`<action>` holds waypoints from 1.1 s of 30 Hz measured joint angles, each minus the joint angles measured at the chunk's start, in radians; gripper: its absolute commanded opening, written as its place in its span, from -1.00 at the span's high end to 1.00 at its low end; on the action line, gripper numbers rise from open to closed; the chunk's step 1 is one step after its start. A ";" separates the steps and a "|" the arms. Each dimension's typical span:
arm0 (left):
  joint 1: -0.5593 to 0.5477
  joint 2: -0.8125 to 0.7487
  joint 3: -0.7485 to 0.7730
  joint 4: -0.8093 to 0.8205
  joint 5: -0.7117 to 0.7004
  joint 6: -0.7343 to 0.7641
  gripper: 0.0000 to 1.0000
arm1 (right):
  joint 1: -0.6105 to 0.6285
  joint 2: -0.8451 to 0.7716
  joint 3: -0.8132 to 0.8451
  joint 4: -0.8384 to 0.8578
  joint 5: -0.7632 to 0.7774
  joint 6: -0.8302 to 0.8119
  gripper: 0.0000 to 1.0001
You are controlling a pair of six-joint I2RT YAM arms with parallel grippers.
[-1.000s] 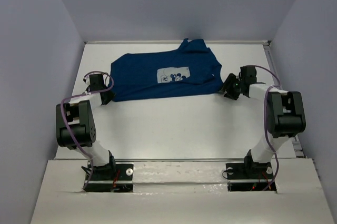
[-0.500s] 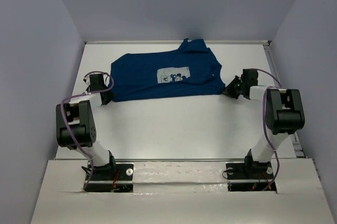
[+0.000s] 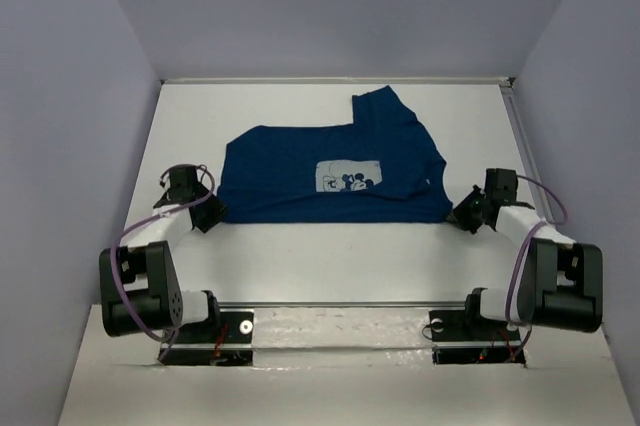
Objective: Fold and stack the t-shirts
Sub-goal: Fold the flattened tshirt in 1/3 of the way
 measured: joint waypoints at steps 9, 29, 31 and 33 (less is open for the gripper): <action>0.001 -0.205 -0.040 -0.125 0.017 -0.043 -0.98 | -0.012 -0.207 -0.009 -0.208 0.032 -0.036 -0.63; -0.291 0.075 0.237 0.000 -0.043 0.027 -0.42 | 0.354 0.075 0.257 -0.082 -0.056 -0.058 0.27; -0.291 0.091 0.237 0.004 -0.039 0.032 -0.42 | 0.367 0.124 0.261 -0.063 -0.032 -0.048 0.27; -0.291 0.091 0.237 0.014 -0.040 0.037 -0.42 | 0.372 0.147 0.261 -0.060 0.000 -0.036 0.27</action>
